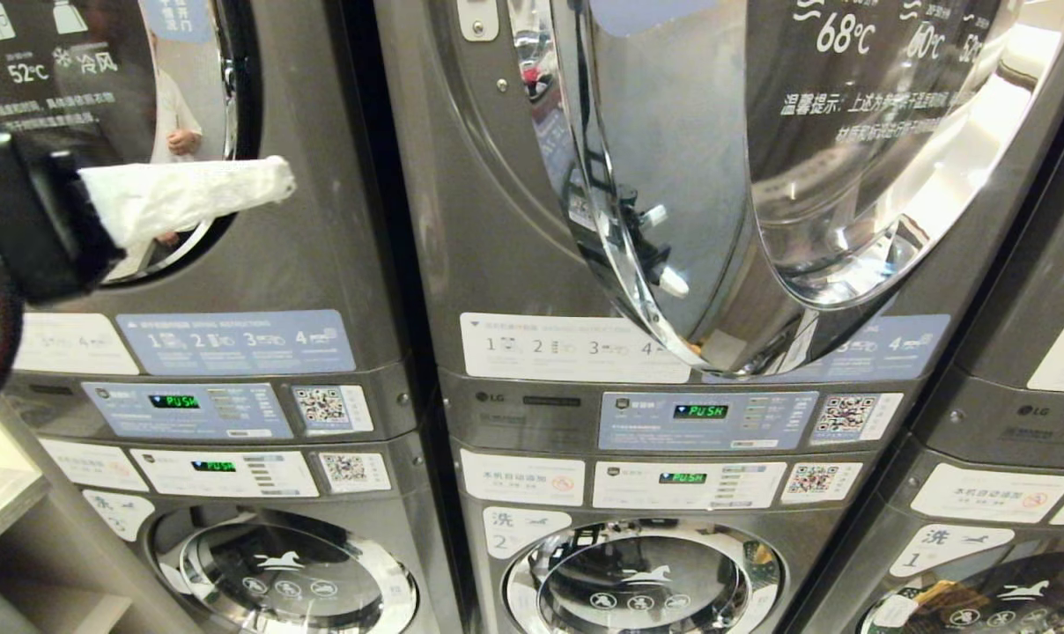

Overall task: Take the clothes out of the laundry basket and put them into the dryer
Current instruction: Open the dryer

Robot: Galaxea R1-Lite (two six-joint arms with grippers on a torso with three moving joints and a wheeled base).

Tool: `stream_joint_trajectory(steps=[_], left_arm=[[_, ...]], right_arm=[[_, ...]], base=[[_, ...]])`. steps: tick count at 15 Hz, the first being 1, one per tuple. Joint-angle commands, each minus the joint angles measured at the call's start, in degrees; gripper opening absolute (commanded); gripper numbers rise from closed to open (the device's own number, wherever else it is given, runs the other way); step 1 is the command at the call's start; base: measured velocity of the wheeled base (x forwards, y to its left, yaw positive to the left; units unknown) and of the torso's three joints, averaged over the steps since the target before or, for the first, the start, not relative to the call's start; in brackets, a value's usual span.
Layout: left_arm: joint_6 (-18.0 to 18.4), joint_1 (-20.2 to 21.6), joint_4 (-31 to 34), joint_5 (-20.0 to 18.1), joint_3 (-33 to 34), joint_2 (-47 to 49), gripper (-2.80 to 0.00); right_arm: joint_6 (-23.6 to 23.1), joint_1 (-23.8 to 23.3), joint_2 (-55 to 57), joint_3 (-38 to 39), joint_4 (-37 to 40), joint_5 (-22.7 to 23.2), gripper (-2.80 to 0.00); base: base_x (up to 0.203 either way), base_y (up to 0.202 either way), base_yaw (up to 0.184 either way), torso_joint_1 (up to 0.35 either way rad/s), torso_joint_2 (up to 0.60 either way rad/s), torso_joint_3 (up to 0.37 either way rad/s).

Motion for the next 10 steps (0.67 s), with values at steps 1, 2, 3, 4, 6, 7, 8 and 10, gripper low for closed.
stream_joint_trajectory(steps=[1, 2, 3, 4, 6, 7, 8, 10], left_arm=[[-0.43, -5.03, -0.14, -0.19, -2.47, 3.63, -2.80], [-0.63, -7.81, -0.18, -0.20, -3.68, 4.34, -2.80], [-0.73, -10.17, -0.19, -0.20, -4.81, 5.10, -2.80], [-0.73, -12.30, -0.20, -0.21, -6.14, 6.07, -2.80], [-0.56, -14.78, -0.39, -0.14, -8.78, 8.81, -2.80], [-0.43, -15.74, -0.45, -0.07, -10.38, 10.26, -2.80], [-0.29, -16.85, -0.46, 0.07, -11.73, 11.70, -2.80], [-0.10, -18.99, -0.55, 1.12, -13.34, 13.61, -2.80]], right_arm=[[0.02, 0.01, -0.09, 0.06, 0.04, 0.00, -2.80], [-0.07, 0.01, -0.03, 0.01, 0.01, 0.00, -2.80], [-0.07, 0.01, -0.09, 0.10, 0.03, 0.00, -2.80], [-0.15, 0.01, -0.09, 0.10, -0.05, 0.00, -2.80], [-0.15, 0.01, -0.09, 0.10, -0.05, 0.00, -2.80], [-0.15, 0.01, -0.09, 0.10, -0.05, 0.00, -2.80], [-0.19, 0.01, -0.01, 0.10, -0.05, 0.00, -2.80], [-0.15, 0.01, -0.09, 0.10, -0.05, -0.02, -2.80]], base=[[0.000, 0.000, 0.000, 0.000, 0.00, 0.000], [0.000, 0.000, 0.000, 0.000, 0.00, 0.000], [0.000, 0.000, 0.000, 0.000, 0.00, 0.000], [0.000, 0.000, 0.000, 0.000, 0.00, 0.000], [0.000, 0.000, 0.000, 0.000, 0.00, 0.000], [0.000, 0.000, 0.000, 0.000, 0.00, 0.000], [0.000, 0.000, 0.000, 0.000, 0.00, 0.000], [0.000, 0.000, 0.000, 0.000, 0.00, 0.000]])
